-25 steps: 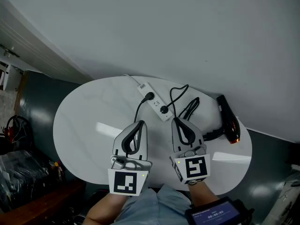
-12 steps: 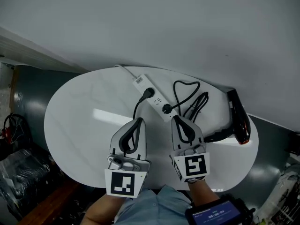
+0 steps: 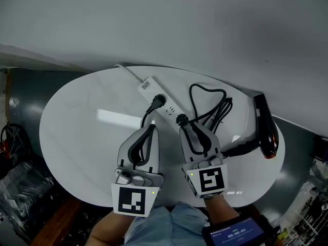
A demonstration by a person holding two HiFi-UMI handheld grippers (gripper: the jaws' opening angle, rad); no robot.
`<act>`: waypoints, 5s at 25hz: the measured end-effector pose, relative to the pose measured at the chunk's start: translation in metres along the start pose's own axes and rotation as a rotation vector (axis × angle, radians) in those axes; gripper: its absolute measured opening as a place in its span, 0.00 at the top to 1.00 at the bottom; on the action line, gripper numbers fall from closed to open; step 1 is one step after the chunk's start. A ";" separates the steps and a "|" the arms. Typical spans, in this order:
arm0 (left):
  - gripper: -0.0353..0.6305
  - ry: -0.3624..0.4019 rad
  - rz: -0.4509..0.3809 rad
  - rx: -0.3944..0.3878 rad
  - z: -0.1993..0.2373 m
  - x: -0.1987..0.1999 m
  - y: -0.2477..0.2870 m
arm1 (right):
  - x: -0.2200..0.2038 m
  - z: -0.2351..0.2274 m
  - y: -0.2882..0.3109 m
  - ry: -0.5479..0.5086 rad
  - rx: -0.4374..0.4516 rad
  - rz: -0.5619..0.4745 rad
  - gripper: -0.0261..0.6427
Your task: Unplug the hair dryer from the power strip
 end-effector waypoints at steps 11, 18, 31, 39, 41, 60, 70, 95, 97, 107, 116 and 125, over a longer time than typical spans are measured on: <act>0.95 -0.010 0.031 -0.001 0.008 -0.009 0.009 | 0.006 0.004 0.014 -0.023 -0.003 0.002 0.82; 0.95 -0.013 0.036 -0.004 0.009 -0.010 0.011 | 0.008 0.004 0.019 -0.031 -0.015 0.022 0.83; 0.95 -0.017 0.020 -0.022 0.002 -0.006 0.014 | 0.028 0.011 0.019 -0.026 0.003 -0.112 0.88; 0.95 -0.040 0.037 -0.087 -0.015 -0.016 0.029 | 0.027 0.011 0.021 -0.010 0.003 -0.101 0.88; 0.95 -0.049 0.043 -0.092 -0.016 -0.020 0.034 | 0.028 0.011 0.021 0.000 0.003 -0.102 0.88; 0.95 -0.105 0.088 -0.140 -0.015 -0.049 0.064 | 0.025 0.012 0.020 0.048 -0.021 -0.078 0.88; 0.95 -0.098 0.107 -0.161 -0.017 -0.053 0.068 | 0.025 0.012 0.019 0.055 -0.026 -0.071 0.88; 0.95 -0.005 0.020 -0.175 -0.029 -0.026 0.031 | -0.011 0.007 -0.040 -0.019 -0.029 0.043 0.86; 0.95 0.009 -0.007 -0.172 -0.037 -0.013 0.013 | -0.029 0.003 -0.052 0.055 -0.048 0.114 0.70; 0.95 0.096 -0.198 -0.032 -0.062 0.053 -0.076 | 0.024 0.030 -0.131 -0.019 0.038 -0.142 0.66; 0.95 0.255 -0.515 0.119 -0.102 0.171 -0.210 | 0.122 0.103 -0.265 -0.165 0.167 -0.491 0.93; 0.95 0.235 -0.539 0.160 -0.108 0.191 -0.223 | 0.149 0.118 -0.277 -0.237 0.208 -0.585 0.96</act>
Point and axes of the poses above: the fingertips, and each gripper's own axes: y forward along the fingers, z to its left, x out of its top, the point moved 3 cm from there along -y, backward along the fingers, and after that the axes turned 14 degrees about y, right-handed, at the moved point
